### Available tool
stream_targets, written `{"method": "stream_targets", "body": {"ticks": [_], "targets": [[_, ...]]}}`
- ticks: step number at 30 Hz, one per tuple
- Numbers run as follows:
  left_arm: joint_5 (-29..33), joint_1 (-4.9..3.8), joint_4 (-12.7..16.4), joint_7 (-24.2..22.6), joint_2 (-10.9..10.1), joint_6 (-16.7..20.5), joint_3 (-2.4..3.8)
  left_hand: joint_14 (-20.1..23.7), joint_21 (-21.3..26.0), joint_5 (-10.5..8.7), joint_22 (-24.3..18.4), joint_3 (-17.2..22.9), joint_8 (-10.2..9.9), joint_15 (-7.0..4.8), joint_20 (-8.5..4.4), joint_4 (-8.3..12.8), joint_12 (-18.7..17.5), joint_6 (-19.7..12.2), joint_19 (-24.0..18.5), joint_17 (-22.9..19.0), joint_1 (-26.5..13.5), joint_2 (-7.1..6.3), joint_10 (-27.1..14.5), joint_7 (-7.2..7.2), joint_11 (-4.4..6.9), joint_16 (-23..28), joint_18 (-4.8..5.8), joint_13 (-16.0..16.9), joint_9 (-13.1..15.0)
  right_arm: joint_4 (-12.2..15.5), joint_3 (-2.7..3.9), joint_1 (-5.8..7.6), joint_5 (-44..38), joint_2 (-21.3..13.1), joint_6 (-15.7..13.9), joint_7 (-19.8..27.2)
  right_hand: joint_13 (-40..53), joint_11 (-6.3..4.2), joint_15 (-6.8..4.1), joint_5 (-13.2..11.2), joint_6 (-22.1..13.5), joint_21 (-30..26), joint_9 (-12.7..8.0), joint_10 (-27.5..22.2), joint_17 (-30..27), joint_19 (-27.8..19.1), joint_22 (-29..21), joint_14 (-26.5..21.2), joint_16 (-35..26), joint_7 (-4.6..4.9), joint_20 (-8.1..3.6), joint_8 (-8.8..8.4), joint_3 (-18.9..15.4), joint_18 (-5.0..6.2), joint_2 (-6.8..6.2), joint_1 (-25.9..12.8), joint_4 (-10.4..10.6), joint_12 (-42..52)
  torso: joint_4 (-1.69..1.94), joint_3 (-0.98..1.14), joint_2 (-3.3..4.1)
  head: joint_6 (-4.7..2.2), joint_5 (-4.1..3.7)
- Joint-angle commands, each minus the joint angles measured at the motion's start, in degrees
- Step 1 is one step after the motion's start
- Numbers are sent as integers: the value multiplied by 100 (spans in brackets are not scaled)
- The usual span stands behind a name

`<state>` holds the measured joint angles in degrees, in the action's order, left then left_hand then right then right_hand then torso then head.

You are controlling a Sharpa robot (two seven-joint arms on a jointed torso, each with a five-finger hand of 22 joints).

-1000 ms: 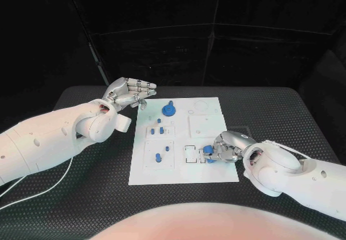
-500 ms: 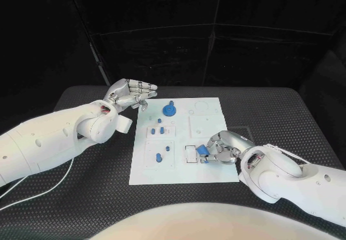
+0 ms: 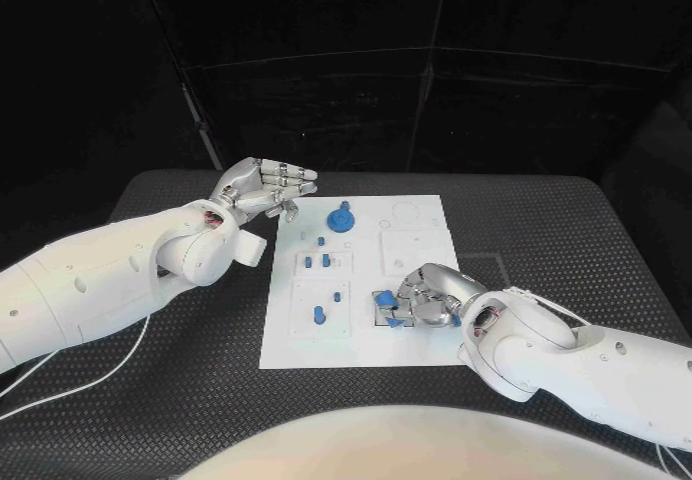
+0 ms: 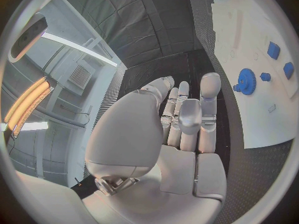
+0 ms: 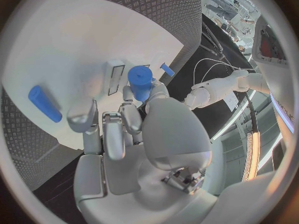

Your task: Assemble the parts on the task board

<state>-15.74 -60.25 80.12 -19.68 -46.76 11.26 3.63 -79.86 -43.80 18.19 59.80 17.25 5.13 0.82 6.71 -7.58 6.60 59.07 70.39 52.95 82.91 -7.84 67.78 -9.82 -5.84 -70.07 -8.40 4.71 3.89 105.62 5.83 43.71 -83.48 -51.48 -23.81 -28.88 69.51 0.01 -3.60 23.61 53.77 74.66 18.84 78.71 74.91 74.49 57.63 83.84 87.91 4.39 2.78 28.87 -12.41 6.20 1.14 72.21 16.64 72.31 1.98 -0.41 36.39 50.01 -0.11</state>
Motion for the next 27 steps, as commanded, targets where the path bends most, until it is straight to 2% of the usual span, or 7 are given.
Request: {"method": "stream_targets", "body": {"ticks": [1, 6, 8, 11, 18, 23, 27], "targets": [[21, -8, 11, -20, 12, -64, 7, 44, 13, -33, -10, 3, -34, 9, -1, 6, -7, -13, -25, -9, -34, 6, -48, -23, 8, 21, -71, 5, -5, -55, 0, 6, -61, 46, 181, -103, 38, 3, 0, -527, 14, -29, 13, -4, 902, -43, -16, 497, -39, -2, 1, -19, -128, -2, -35, -290, 8, -19, -9, 6, 2, -1, 13], [21, -8, 12, -16, 12, -64, 7, 44, 13, -33, -10, 3, -34, 9, -1, 6, -7, -13, -25, -9, -34, 6, -48, -23, 8, 21, -71, 5, -5, -119, 0, 6, -222, 74, 73, -140, 41, 1, -7, -1376, 13, -59, 59, -14, 859, -65, -59, 489, -61, -12, -5, 8, -289, 5, -90, -635, 13, -51, -9, 6, 2, -1, 26], [21, -8, 11, -15, 12, -63, 7, 44, 13, -33, -10, 3, -34, 9, -1, 6, -7, -13, -25, -9, -34, 6, -48, -23, 8, 21, -71, 5, -5, -127, 0, 7, -279, 80, 38, -146, 37, 0, -6, -1587, 5, -71, 75, -21, 844, -73, -73, 486, -69, -9, -5, 14, -290, 8, -146, -774, 21, -67, -11, 7, 1, -1, 24], [21, -8, 8, -13, 14, -64, 7, 44, 13, -33, -10, 3, -34, 9, -1, 6, -7, -13, -25, -9, -34, 6, -48, -23, 8, 21, -71, 5, -5, -117, 0, 7, -362, 91, 0, -148, 51, 2, -9, -1882, 8, -84, 104, -21, 839, -78, -85, 485, -74, -16, -5, 37, -184, 10, -319, -1042, 26, -77, -16, 11, -1, -1, 28], [21, -8, 0, -11, 21, -65, 7, 44, 13, -33, -10, 3, -34, 9, -1, 6, -7, -13, -25, -9, -34, 6, -48, -23, 8, 21, -71, 5, -5, -53, 0, 7, -520, 94, -88, -143, 58, -4, -11, -2046, -5, -111, 146, -31, 820, -92, -115, 482, -87, -18, -8, 65, 99, 15, -649, -1451, 36, -108, -20, 12, -7, -1, 20], [21, -6, -2, -10, 19, -69, 7, 44, 13, -33, -10, 3, -34, 9, -1, 6, -7, -13, -25, -9, -34, 6, -48, -23, 8, 21, -71, 5, -5, 21, 0, 6, -575, 69, -112, -128, 96, -8, -14, -2029, 10, -107, 162, -9, 832, -84, -102, 484, -83, -25, -10, 85, 180, 13, -722, -1480, 33, -80, -19, 15, -4, -1, 21], [21, 0, -1, -8, 13, -70, 7, 44, 13, -33, -10, 3, -34, 9, -1, 6, -7, -13, -25, -9, -34, 6, -48, -23, 8, 21, -71, 5, -5, 89, 0, 6, -619, 23, -110, -99, 180, -28, -30, -1872, 54, -96, 196, 49, 862, -66, -75, 491, -71, -49, -21, 134, 336, 9, -730, -1180, 17, -12, -20, 12, -3, -1, 18]]}}
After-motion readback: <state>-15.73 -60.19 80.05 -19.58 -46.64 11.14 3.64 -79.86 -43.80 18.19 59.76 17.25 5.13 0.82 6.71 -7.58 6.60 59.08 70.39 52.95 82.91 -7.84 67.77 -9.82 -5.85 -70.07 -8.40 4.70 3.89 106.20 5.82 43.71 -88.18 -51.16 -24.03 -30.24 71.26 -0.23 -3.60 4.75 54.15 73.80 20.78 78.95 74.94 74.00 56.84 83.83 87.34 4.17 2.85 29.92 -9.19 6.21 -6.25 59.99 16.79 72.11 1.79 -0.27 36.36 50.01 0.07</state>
